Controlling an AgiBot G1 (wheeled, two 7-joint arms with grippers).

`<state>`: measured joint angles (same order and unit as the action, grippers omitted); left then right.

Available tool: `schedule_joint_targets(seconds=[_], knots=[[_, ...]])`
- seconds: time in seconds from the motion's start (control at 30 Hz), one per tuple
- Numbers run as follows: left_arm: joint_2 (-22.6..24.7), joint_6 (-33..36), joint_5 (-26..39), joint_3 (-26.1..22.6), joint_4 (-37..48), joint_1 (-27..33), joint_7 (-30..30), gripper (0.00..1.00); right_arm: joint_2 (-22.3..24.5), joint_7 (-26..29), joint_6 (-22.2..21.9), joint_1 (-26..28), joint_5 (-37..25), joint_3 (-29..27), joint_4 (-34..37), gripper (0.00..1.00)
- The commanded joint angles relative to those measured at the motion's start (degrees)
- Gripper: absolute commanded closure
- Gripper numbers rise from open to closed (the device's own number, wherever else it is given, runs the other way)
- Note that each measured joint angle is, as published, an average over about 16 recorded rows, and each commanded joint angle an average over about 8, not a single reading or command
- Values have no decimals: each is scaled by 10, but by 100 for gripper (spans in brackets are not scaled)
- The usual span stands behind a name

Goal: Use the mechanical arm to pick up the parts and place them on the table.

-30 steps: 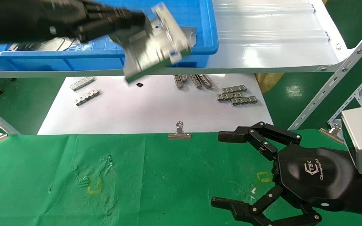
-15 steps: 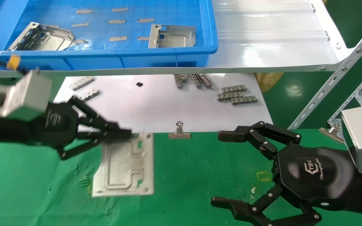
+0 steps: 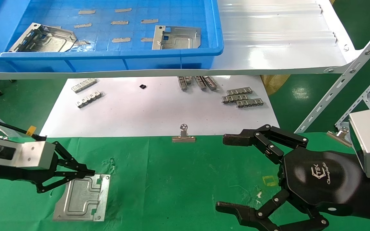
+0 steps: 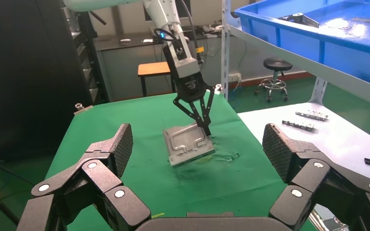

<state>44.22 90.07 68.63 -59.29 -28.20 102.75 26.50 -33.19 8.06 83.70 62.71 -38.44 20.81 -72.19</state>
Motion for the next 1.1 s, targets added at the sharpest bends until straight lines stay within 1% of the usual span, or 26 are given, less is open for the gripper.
schedule_joint_targets(seconds=[0.03, 0.07, 0.1, 0.33, 0.37, 0.6, 0.73, 0.83, 1.1], knots=[[8, 0, 0, -5, 28, 0, 15, 100, 0, 0, 0, 0, 0, 0, 0, 0], [12, -1, 0, -7, 38, -1, 20, 100, 0, 0, 0, 0, 0, 0, 0, 0], [17, -2, -1, -8, 49, -2, 25, 97, 0, 0, 0, 0, 0, 0, 0, 0], [43, -7, 3, -18, 108, -1, 65, 10, 0, 0, 0, 0, 0, 0, 0, 0], [47, -8, 5, -19, 114, 0, 72, 0, 0, 0, 0, 0, 0, 0, 0, 0], [69, -12, 12, -24, 152, 8, 117, 0, 0, 0, 0, 0, 0, 0, 0, 0], [77, -4, 4, -21, 172, 14, 121, 0, 0, 0, 0, 0, 0, 0, 0, 0], [78, 6, -13, -15, 182, 16, 108, 0, 0, 0, 0, 0, 0, 0, 0, 0], [63, 20, -73, 0, 174, -6, 40, 0, 0, 0, 0, 0, 0, 0, 0, 0]])
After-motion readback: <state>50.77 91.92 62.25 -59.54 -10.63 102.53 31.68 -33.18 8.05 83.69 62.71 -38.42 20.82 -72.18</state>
